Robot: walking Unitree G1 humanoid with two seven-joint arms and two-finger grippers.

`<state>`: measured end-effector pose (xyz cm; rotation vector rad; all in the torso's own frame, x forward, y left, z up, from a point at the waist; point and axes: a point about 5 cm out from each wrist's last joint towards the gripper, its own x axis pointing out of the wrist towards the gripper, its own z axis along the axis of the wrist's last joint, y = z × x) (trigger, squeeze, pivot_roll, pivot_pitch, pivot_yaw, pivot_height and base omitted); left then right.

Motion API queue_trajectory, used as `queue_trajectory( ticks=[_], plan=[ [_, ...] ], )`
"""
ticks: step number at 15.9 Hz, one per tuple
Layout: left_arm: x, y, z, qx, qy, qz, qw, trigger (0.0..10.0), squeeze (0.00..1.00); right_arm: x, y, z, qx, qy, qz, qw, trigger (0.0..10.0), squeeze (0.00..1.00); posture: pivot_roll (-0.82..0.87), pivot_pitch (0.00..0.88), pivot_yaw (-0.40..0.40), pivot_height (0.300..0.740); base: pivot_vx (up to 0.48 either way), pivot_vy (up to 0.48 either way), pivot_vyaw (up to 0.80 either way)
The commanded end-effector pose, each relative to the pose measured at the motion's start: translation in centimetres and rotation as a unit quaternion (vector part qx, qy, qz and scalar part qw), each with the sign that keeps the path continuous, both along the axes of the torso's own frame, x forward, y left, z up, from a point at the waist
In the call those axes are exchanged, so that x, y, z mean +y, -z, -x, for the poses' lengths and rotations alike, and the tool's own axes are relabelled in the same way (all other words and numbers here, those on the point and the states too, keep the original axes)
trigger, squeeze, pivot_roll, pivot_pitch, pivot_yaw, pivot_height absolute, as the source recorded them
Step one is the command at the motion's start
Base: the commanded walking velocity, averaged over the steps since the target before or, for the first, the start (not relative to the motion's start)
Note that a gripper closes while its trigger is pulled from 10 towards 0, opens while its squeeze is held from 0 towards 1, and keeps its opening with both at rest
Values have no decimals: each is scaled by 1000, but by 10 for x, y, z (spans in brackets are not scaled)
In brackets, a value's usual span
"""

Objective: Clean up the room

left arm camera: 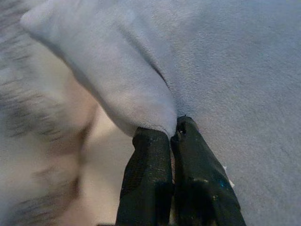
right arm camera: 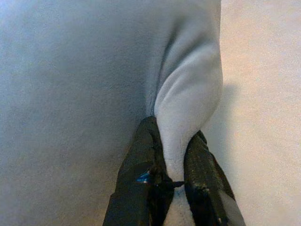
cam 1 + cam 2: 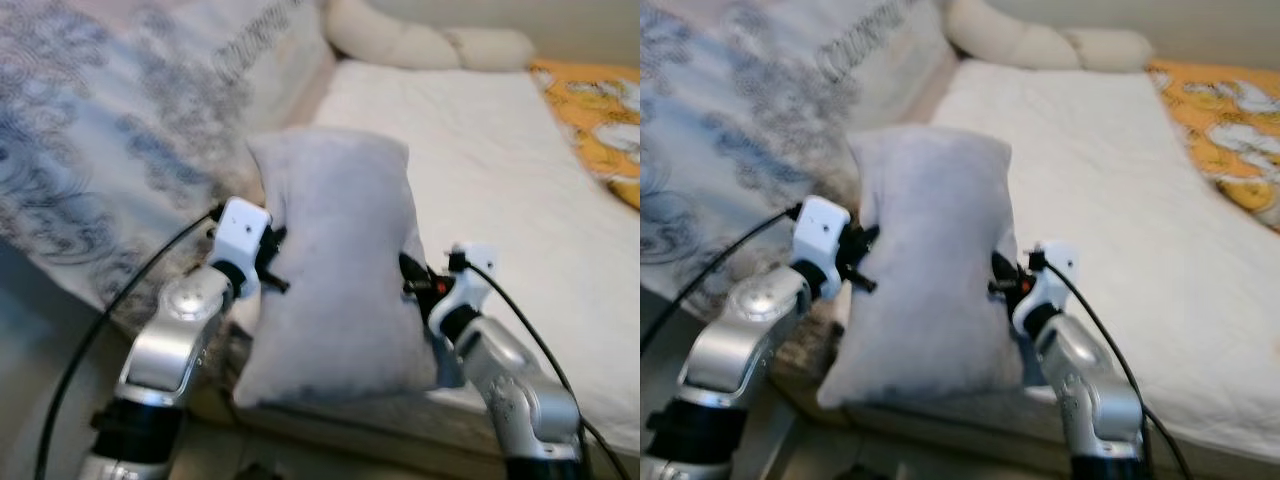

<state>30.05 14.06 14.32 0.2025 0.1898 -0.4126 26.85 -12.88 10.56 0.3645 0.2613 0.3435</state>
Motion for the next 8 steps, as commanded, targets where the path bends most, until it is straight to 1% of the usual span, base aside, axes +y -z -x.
queue_trajectory(
  ticks=[1,4,6,7,8],
  plan=[
    [-2,-10,-4,-21,3,-1,1000,10000,0,4,-9,-2,-20,-14,0,1000,10000,0,-93,0,14,740,371,0,0],
    [0,-10,-5,-22,4,-6,1000,10000,0,6,-8,-2,-12,-25,-4,1000,10000,0,-91,0,11,740,370,0,0],
    [0,-10,-5,-23,6,-10,1000,10000,0,7,-7,-1,-10,-28,-9,1000,10000,0,-89,0,11,740,364,0,-800],
    [0,-10,-6,-22,8,-12,1000,10000,0,7,-8,-1,-13,-27,-9,1000,10000,0,-89,0,13,740,360,0,-531],
    [0,-9,-6,-20,16,-19,999,10000,0,8,-7,0,-12,-32,-2,999,10000,0,-89,0,13,740,307,0,0]
  ],
)
